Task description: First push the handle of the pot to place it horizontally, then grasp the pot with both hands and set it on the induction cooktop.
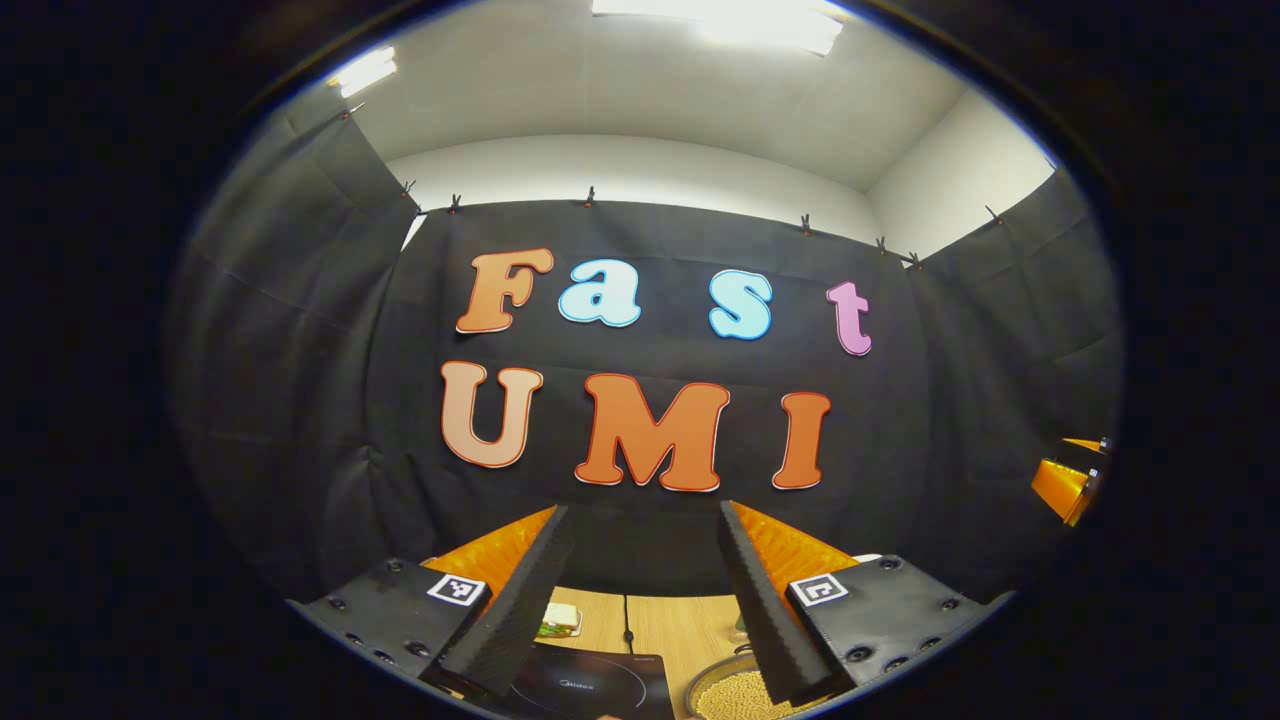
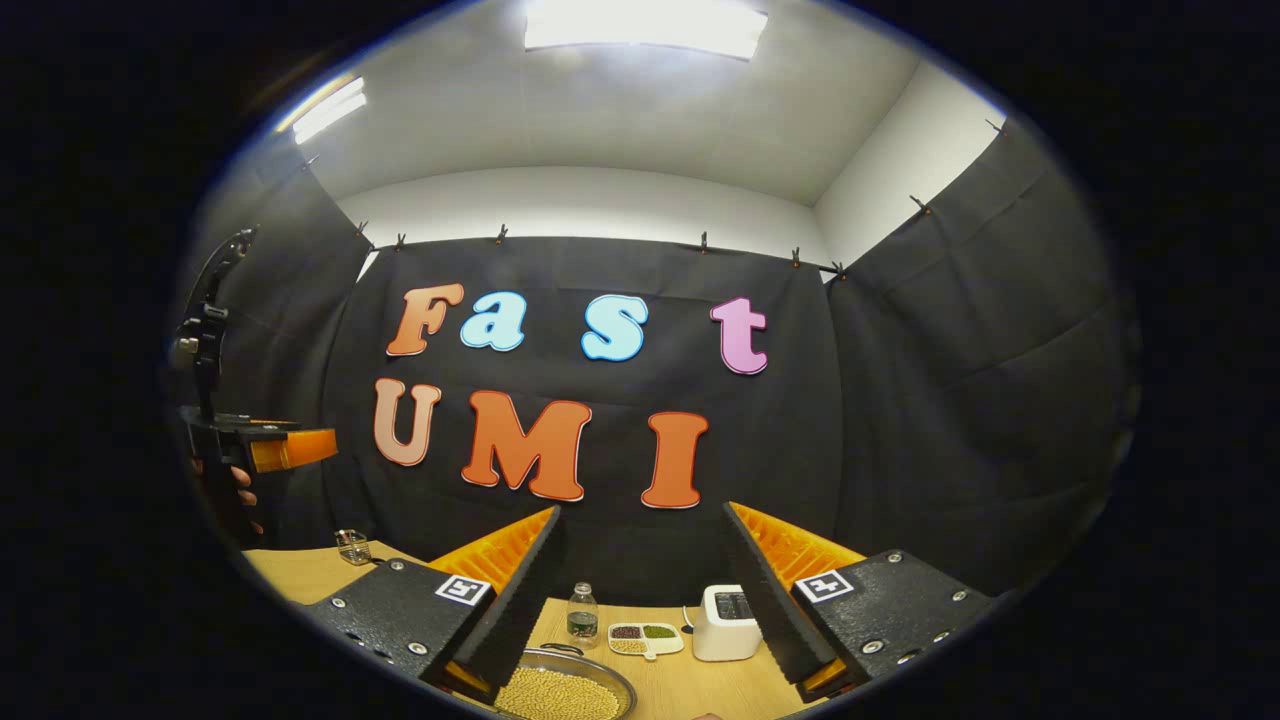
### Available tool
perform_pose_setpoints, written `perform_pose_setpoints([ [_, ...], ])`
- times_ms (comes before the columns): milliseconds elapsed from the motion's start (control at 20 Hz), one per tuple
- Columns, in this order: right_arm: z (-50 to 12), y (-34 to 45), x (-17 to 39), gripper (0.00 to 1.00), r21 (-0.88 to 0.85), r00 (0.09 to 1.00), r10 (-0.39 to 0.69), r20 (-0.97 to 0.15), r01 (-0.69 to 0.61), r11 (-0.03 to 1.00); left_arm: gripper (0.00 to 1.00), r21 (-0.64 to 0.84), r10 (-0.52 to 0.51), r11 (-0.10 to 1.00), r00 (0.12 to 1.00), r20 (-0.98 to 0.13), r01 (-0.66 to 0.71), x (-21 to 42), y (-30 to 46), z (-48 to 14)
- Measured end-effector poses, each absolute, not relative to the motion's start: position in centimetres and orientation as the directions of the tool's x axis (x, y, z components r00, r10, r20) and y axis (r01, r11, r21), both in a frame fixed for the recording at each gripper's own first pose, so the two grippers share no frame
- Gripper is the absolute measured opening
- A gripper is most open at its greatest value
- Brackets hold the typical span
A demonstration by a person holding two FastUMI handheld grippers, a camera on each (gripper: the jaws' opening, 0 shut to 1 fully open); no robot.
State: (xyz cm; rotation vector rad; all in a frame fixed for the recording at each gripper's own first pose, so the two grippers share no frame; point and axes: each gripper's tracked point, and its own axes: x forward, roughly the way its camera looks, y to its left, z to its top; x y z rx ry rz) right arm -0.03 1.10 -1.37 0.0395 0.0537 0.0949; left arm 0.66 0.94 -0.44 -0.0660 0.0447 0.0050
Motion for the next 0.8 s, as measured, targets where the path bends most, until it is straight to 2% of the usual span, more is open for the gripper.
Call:
perform_pose_setpoints([
  [200,-2.8,2.7,-1.2,0.95,0.057,0.984,0.154,-0.087,-0.149,0.987,0.95,-0.069,0.013,0.997,0.998,-0.062,-0.017,0.1,1.6,-0.7],
  [350,-4.3,4.2,-2.3,0.95,0.070,0.972,0.202,-0.119,-0.194,0.978,0.93,-0.041,0.031,0.999,0.997,-0.064,-0.034,0.0,2.7,-0.7],
  [450,-5.5,5.5,-3.1,0.94,0.067,0.960,0.236,-0.149,-0.229,0.971,0.93,-0.044,0.000,0.999,0.998,-0.070,-0.003,-0.4,2.0,-1.0],
  [600,-7.9,7.6,-4.0,0.87,0.075,0.936,0.287,-0.203,-0.277,0.958,0.93,-0.055,-0.026,0.998,0.996,-0.084,0.021,-0.5,1.7,-1.8],
  [800,-12.4,10.1,-5.3,0.77,0.112,0.879,0.359,-0.313,-0.341,0.933,0.95,-0.032,-0.004,0.999,0.996,-0.086,0.001,-0.7,2.8,-2.6],
])
